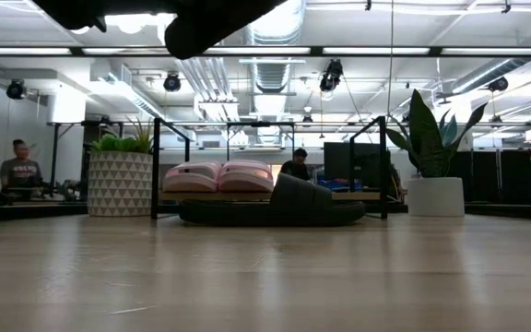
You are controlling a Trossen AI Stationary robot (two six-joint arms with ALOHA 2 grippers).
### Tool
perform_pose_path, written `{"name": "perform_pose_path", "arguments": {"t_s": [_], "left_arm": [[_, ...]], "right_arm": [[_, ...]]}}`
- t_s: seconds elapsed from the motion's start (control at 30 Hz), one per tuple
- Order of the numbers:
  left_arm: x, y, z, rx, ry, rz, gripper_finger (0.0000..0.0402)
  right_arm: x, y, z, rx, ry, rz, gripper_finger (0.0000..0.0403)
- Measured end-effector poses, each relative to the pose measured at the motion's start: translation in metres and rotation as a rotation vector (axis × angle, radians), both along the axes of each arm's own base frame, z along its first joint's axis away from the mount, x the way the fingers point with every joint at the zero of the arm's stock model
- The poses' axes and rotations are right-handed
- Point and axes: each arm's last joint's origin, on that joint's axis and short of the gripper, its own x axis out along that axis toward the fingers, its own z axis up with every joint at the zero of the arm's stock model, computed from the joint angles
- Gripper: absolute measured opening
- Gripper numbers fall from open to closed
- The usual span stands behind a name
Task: Pick and place slides into the shelf
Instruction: Put the left black slides on the shelf
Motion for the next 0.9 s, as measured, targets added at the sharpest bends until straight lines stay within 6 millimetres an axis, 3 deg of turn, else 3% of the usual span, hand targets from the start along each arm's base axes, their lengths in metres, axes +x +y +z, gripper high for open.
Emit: {"name": "perform_pose_path", "arguments": {"t_s": [0.07,0.1,0.3,0.4,0.7,0.9], "left_arm": [[0.000,0.000,0.000,0.007,0.003,0.002,0.0000],[0.000,0.000,0.000,0.008,0.003,-0.004,0.0000],[0.000,0.000,-0.001,0.007,0.004,-0.018,0.0001],[0.001,-0.001,-0.002,0.039,0.016,-0.025,0.0020],[-0.002,-0.003,0.002,0.120,0.003,-0.083,0.0171],[-0.016,-0.004,0.017,0.129,-0.059,-0.082,0.0261]], "right_arm": [[-0.001,0.000,0.000,-0.003,0.007,0.000,0.0042],[-0.001,0.000,0.000,-0.013,0.016,0.004,0.0036],[-0.002,-0.004,0.000,-0.016,0.028,0.000,0.0036],[-0.006,-0.007,0.001,-0.017,0.033,-0.006,0.0036],[-0.023,-0.012,0.012,-0.004,0.018,-0.024,0.0036],[-0.052,-0.014,0.015,0.064,0.084,-0.076,0.0035]]}}
